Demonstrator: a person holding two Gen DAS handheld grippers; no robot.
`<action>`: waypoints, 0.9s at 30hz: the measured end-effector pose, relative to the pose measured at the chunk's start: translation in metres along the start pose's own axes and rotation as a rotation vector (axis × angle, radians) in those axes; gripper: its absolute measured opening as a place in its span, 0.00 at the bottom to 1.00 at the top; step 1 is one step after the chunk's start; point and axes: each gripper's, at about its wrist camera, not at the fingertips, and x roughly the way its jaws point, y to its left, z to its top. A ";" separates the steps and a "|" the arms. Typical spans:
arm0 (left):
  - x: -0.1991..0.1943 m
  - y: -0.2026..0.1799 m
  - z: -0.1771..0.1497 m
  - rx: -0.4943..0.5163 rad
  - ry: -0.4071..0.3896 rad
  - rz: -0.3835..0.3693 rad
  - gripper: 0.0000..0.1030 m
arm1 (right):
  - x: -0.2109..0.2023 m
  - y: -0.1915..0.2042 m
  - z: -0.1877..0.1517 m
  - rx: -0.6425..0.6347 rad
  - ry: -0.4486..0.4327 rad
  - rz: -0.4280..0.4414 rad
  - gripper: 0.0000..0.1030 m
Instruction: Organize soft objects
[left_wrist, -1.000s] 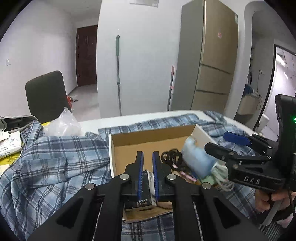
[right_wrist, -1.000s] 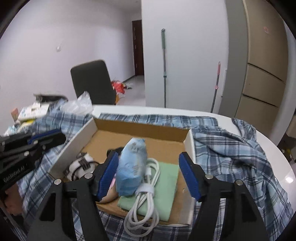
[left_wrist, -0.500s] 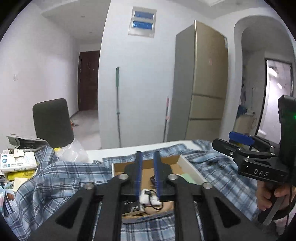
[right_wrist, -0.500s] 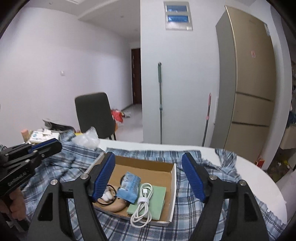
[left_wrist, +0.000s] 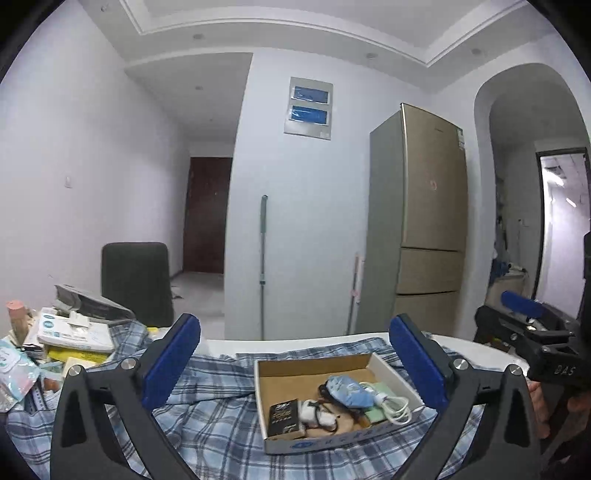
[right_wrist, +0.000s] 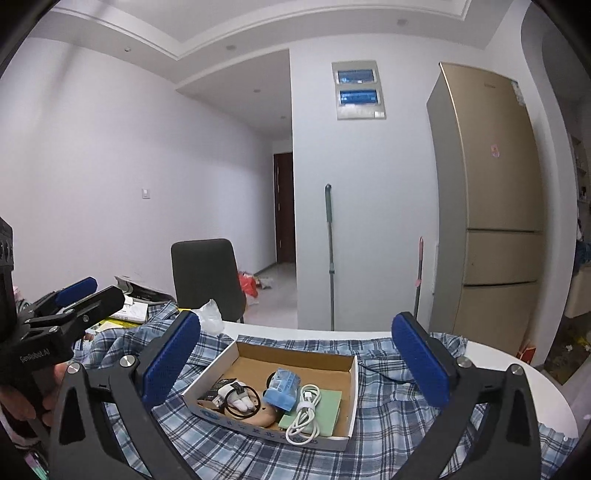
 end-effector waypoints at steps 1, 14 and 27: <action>-0.002 0.000 -0.003 -0.001 -0.005 0.005 1.00 | -0.001 0.001 -0.003 -0.010 -0.005 -0.001 1.00; -0.004 0.003 -0.044 0.041 -0.035 0.014 1.00 | -0.001 -0.002 -0.051 -0.014 -0.003 0.036 1.00; 0.005 0.010 -0.054 0.021 0.017 0.018 1.00 | -0.003 0.004 -0.062 -0.051 0.010 0.024 1.00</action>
